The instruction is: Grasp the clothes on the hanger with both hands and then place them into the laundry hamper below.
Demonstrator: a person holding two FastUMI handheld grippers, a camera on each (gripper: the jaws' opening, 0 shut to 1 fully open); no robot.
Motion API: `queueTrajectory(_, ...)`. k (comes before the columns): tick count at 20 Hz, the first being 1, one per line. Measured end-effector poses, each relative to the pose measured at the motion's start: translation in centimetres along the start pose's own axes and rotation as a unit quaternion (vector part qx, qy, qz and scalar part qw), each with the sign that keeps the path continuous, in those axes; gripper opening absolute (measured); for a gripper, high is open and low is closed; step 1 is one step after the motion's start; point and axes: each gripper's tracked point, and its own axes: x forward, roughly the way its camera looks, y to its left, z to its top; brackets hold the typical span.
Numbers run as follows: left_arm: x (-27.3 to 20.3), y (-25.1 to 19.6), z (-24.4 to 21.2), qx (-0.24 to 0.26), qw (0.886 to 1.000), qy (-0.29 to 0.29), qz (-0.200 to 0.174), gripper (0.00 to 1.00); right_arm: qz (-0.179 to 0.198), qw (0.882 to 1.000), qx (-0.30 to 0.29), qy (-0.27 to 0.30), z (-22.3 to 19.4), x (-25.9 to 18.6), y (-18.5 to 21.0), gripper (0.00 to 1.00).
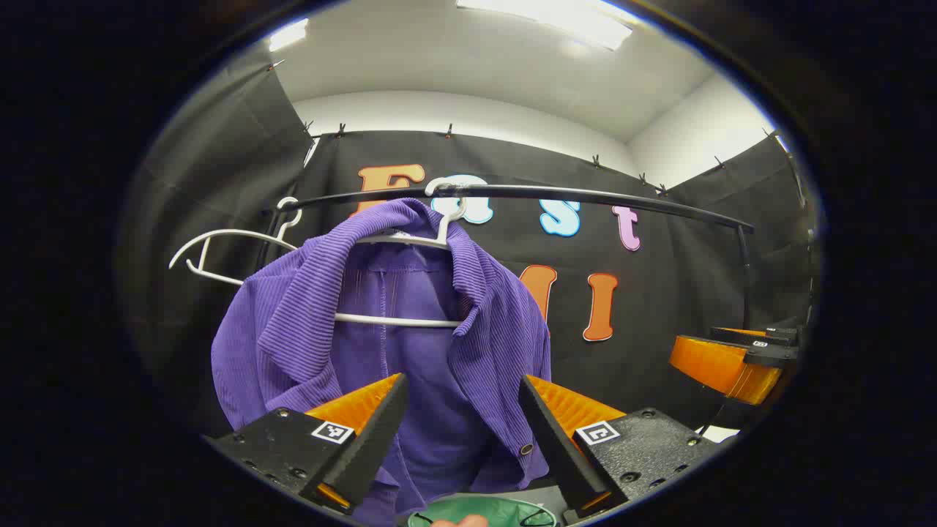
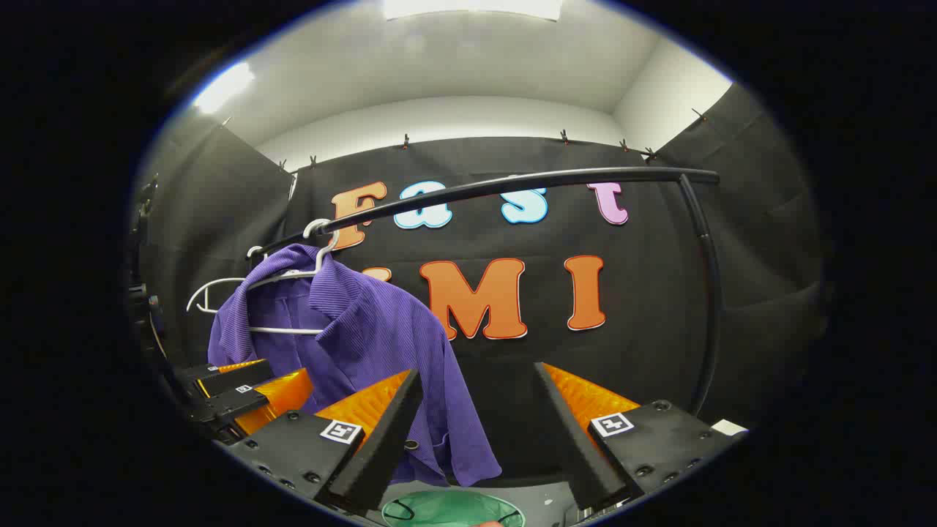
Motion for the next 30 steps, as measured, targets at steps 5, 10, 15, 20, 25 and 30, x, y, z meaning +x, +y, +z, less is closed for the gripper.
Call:
queueTrajectory(5, -0.4, 0.0, 0.2, -0.004, 1.000, -0.004, 0.002, 0.95, 0.004, 1.000, 0.003, -0.003, 0.3, -0.2, 0.3, 0.90)
queueTrajectory(10, -0.6, 1.1, 0.7, 0.002, 1.000, -0.009, 0.015, 0.95, 0.005, 1.000, 0.001, -0.010, 0.7, -0.5, 0.5, 0.90)
queueTrajectory(15, -0.8, 1.7, 0.7, -0.005, 1.000, -0.009, 0.022, 0.95, 0.002, 1.000, 0.004, -0.010, 0.6, -0.7, 0.4, 0.90)
queueTrajectory(20, -1.2, 2.5, 0.9, -0.010, 0.999, -0.009, 0.031, 0.95, -0.003, 1.000, 0.005, -0.012, 0.7, -0.8, 0.1, 0.90)
queueTrajectory(25, -1.2, 4.0, 1.2, -0.036, 0.998, -0.013, 0.049, 0.95, 0.001, 1.000, 0.011, -0.004, -0.1, 0.3, 0.6, 0.98)
queueTrajectory(30, -1.4, 7.2, 0.4, -0.030, 0.998, -0.003, 0.058, 0.95, 0.048, 0.999, 0.012, 0.020, -3.1, 3.7, 5.5, 0.98)
